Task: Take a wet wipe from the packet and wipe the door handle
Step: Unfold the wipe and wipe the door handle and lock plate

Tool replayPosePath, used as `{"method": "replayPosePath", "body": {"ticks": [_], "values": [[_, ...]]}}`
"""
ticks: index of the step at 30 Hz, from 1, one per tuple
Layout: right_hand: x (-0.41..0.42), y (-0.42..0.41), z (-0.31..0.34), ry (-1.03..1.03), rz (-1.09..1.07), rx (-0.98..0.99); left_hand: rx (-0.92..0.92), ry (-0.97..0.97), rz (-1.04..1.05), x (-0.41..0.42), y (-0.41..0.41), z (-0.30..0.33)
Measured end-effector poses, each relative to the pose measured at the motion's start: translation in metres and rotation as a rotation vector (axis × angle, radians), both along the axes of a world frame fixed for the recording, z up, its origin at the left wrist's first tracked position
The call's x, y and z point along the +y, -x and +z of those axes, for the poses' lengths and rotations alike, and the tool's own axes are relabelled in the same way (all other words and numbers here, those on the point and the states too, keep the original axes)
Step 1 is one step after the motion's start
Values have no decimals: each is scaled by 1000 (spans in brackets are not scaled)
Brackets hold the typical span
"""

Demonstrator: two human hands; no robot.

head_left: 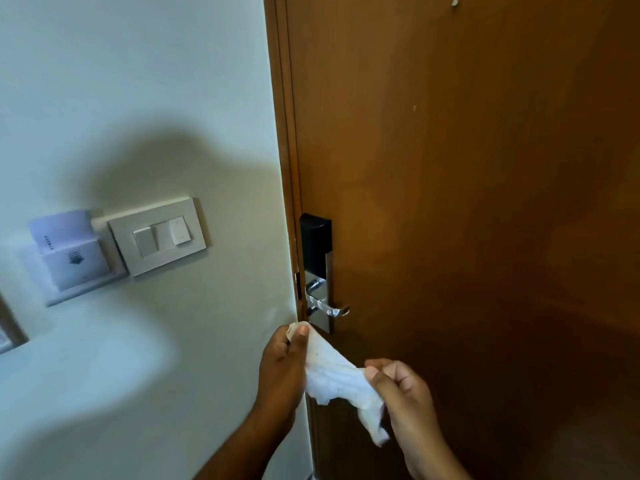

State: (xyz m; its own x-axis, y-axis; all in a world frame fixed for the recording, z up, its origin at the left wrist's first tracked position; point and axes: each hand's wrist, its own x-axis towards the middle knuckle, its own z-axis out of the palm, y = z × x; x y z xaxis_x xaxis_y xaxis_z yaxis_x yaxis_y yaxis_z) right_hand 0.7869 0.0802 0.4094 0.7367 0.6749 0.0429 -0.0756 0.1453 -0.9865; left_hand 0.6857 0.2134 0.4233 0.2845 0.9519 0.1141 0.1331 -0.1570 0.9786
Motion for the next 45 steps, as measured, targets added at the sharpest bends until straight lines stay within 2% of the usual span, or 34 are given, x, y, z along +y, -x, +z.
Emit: {"method": "replayPosePath", "body": {"ticks": [4, 9, 11, 15, 19, 23, 28, 34, 36, 39, 41, 43, 45], "values": [[17, -16, 1, -59, 30, 83, -71, 23, -172, 6, -19, 4], [42, -23, 13, 94, 449, 156, -23, -20, -351, 28, -33, 11], [51, -26, 11, 76, 435, 113, -7, -81, -385, 40, -36, 15], [68, -31, 15, 2, 240, 26, 100, -333, -309, 70, -32, 20], [80, -27, 24, -21, 254, -20, 216, -551, -268, 92, -28, 13], [88, -27, 22, 64, 239, -24, 202, -589, -228, 113, -23, 10], [82, -47, 19, 268, 180, -215, 230, -582, -190, 140, -16, -3], [80, -67, 23, 523, 274, -481, 245, -485, -185, 166, -24, -13], [80, -74, 26, 596, 173, -623, 244, -460, -165, 173, -29, -15], [87, -74, 29, 572, -116, -735, 238, -409, -164, 180, -42, -14], [95, -65, 34, 663, -306, -964, 234, -320, -189, 182, -52, -14], [105, -56, 31, 784, -390, -1203, 249, -202, -212, 183, -59, -12], [117, -42, 29, 795, -390, -1342, 246, -108, -234, 185, -62, -13]]}}
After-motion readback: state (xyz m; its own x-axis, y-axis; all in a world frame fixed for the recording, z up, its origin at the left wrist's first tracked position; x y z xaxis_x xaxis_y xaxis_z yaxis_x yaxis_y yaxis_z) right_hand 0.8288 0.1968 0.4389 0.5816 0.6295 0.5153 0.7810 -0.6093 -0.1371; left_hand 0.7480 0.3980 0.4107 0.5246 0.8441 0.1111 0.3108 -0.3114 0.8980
